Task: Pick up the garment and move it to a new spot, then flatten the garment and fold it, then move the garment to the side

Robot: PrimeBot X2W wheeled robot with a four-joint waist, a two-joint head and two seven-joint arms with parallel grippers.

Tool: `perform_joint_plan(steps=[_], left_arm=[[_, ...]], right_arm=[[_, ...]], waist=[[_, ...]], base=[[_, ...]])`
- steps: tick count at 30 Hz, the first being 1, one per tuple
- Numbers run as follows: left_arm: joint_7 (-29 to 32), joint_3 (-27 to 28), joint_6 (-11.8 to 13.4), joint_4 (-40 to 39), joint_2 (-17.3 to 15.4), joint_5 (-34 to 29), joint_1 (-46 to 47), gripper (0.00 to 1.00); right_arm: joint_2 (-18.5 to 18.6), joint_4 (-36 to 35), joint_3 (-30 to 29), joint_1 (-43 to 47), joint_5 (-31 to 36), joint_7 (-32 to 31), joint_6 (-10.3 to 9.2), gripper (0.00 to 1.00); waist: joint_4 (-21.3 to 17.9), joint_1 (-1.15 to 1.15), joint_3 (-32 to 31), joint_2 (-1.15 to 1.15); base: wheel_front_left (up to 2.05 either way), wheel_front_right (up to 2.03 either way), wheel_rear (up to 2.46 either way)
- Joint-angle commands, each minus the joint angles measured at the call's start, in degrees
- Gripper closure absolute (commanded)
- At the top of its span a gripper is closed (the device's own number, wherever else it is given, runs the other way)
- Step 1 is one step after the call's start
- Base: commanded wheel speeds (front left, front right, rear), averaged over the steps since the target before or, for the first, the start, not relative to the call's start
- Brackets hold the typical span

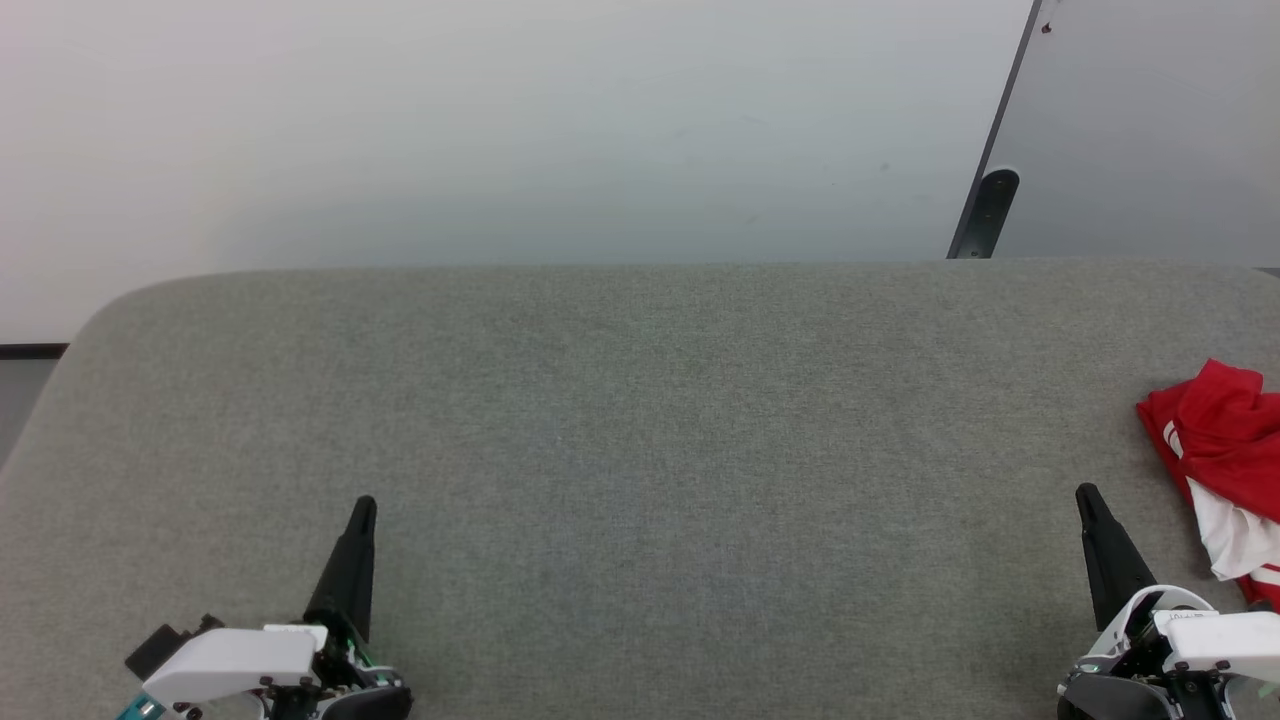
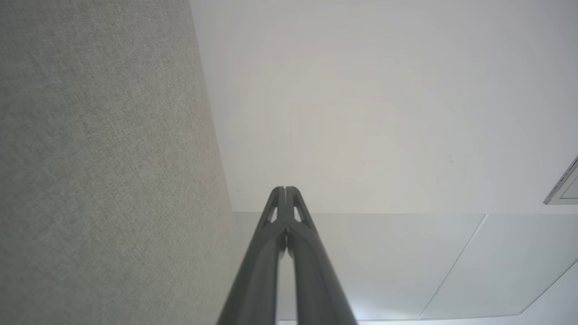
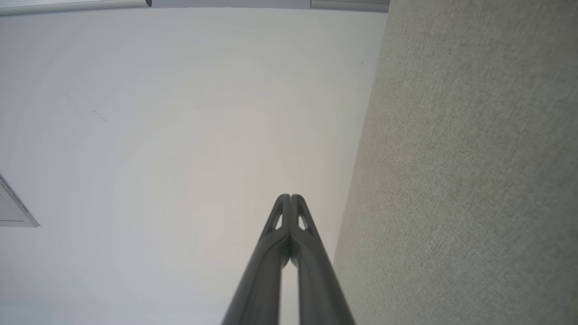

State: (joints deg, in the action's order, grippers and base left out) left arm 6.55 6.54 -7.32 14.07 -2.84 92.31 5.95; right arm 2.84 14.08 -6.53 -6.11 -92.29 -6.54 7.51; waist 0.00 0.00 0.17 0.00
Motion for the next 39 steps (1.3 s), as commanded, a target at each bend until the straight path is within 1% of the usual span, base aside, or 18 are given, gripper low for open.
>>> perform_joint_plan(steps=[1, 39], left_arm=[[0.2, 0.1, -0.4, 0.1, 0.1, 0.2, 0.5, 1.00], [0.2, 0.1, -0.4, 0.1, 0.0, 0.2, 0.5, 1.00]], right_arm=[[-0.1, 0.1, -0.1, -0.2, -0.2, 0.1, -0.04, 1.00], [-0.1, 0.1, 0.0, -0.2, -0.2, 0.1, -0.04, 1.00]], waist=[[0.0, 0.00, 0.0, 0.00], [0.0, 0.00, 0.0, 0.00]], base=[[0.00, 0.00, 0.00], [0.00, 0.00, 0.00]])
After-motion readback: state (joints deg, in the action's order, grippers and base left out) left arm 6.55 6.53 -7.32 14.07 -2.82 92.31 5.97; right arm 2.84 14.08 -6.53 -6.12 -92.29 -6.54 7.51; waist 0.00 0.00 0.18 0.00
